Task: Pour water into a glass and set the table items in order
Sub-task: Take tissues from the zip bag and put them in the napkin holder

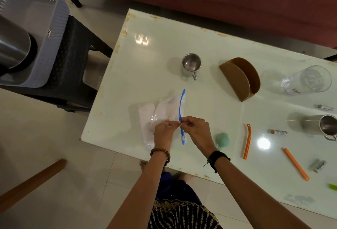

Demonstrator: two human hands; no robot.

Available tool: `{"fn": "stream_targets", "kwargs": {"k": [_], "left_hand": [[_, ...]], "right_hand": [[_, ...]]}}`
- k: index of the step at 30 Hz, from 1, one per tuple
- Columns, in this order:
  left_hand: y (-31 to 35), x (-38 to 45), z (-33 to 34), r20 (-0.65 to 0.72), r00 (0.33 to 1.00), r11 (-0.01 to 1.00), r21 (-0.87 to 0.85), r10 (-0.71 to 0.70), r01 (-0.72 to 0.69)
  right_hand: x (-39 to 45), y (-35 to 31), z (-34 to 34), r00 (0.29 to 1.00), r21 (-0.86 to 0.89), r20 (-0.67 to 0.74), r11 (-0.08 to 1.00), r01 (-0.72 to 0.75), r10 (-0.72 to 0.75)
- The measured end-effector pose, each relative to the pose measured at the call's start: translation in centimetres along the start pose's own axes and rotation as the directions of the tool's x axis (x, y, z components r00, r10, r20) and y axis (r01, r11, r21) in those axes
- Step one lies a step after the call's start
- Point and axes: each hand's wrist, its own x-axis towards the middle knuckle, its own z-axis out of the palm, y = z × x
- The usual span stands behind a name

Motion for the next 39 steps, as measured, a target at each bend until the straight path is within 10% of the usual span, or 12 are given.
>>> {"fn": "stream_targets", "kwargs": {"k": [12, 21, 28, 39], "left_hand": [[-0.8, -0.3, 0.5, -0.032, 0.999, 0.997, 0.072, 0.032, -0.030], [-1.2, -1.2, 0.3, -0.003, 0.998, 0.998, 0.008, 0.059, -0.059], [-1.9, -1.2, 0.3, 0.051, 0.993, 0.994, -0.022, 0.109, -0.108], [-1.8, -3.0, 0.4, 0.153, 0.955, 0.964, 0.036, 0.254, -0.263]], "right_hand": [[-0.8, 0.4, -0.2, 1.000, -0.005, 0.000, 1.000, 0.025, -0.025], [-2.0, 0.7, -0.3, 0.966, -0.023, -0.257, 1.000, 0.007, -0.012], [-2.2, 0.9, 0.1, 0.966, -0.343, -0.250, 0.939, -0.027, -0.063], [0.8, -0.8, 0.3, 0.994, -0.227, -0.095, 0.971, -0.082, 0.062]]}}
